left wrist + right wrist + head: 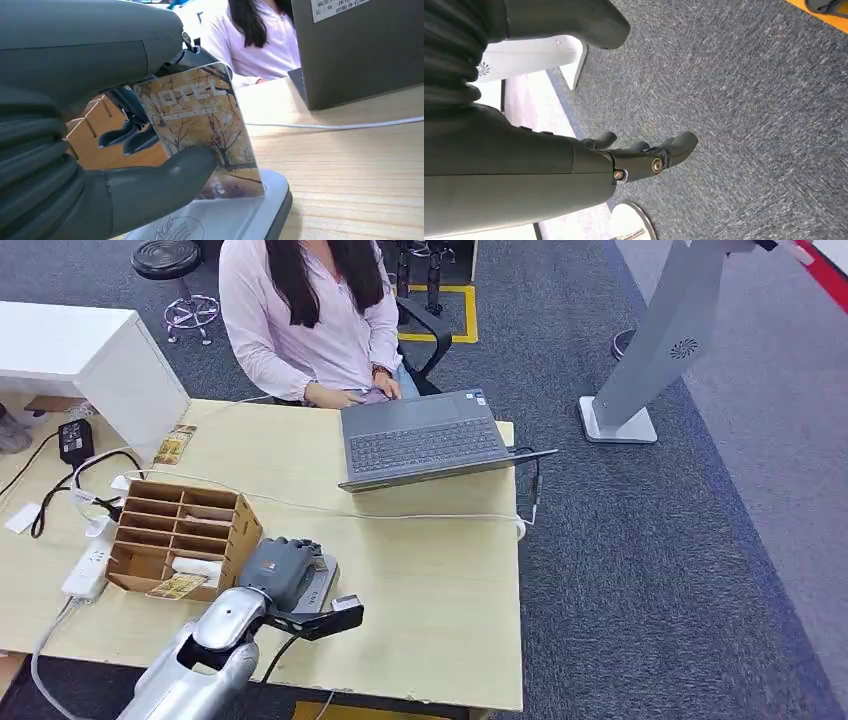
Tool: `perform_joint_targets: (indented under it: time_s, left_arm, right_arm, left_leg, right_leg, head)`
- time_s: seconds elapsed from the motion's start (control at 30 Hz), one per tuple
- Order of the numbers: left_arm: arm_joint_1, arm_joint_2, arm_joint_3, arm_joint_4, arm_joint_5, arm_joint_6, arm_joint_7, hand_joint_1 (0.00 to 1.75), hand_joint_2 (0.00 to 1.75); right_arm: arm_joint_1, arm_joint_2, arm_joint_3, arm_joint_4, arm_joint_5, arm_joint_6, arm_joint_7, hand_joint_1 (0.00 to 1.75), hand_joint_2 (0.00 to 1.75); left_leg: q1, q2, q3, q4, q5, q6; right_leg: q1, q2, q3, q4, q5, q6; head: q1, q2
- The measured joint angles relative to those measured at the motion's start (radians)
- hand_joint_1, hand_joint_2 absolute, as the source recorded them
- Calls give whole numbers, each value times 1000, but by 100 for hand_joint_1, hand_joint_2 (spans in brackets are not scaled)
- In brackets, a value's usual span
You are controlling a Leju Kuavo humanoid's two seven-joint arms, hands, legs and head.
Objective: Pass the card to the sensor for recognition and then transmit it.
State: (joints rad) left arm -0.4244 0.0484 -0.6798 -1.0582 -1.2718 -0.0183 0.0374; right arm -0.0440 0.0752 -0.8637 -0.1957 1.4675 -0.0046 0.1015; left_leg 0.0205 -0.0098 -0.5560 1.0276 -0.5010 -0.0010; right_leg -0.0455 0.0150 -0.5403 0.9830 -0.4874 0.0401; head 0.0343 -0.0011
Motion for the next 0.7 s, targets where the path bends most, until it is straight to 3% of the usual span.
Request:
perform_joint_targets:
  time_s: [0.27,0.3,0.37,0.4,0.57,0.7]
  left_arm:
    - [0,0,0,0,0,0,0,175,175]
    - [2,-2,0,0,-19,37,19,175,175]
    - [-8,-14,3,-35,-193,207,141,175,175]
    - [-107,-9,100,-43,-250,332,112,175,175]
    - [-145,3,167,-38,-251,387,124,175,175]
    - [-207,14,241,0,-250,404,76,175,175]
  right_arm:
    - [0,0,0,0,0,0,0,0,175]
    - [0,0,0,0,3,0,0,0,175]
    - [0,0,-1,0,19,0,0,0,175]
    - [0,0,0,0,39,4,-6,0,175]
    - [-2,0,1,0,46,4,-11,0,175]
    - [-2,0,6,0,47,5,-15,0,175]
  left_leg:
    - [0,0,0,0,0,0]
    - [0,0,0,0,0,0]
    - [0,0,0,0,1,0]
    - [0,0,0,0,1,1]
    - [0,0,-1,0,1,0]
    - [0,0,-1,0,1,0]
  right_leg:
    - [0,0,0,0,0,0]
    - [0,0,0,0,0,0]
    - [0,0,-1,0,0,0]
    - [0,0,-1,0,0,0]
    - [0,0,-1,1,0,0]
    - [0,0,-1,1,0,0]
  head:
    - [0,0]
    - [0,0]
    - [0,0]
    - [0,0]
    - [-1,0]
    - [-1,0]
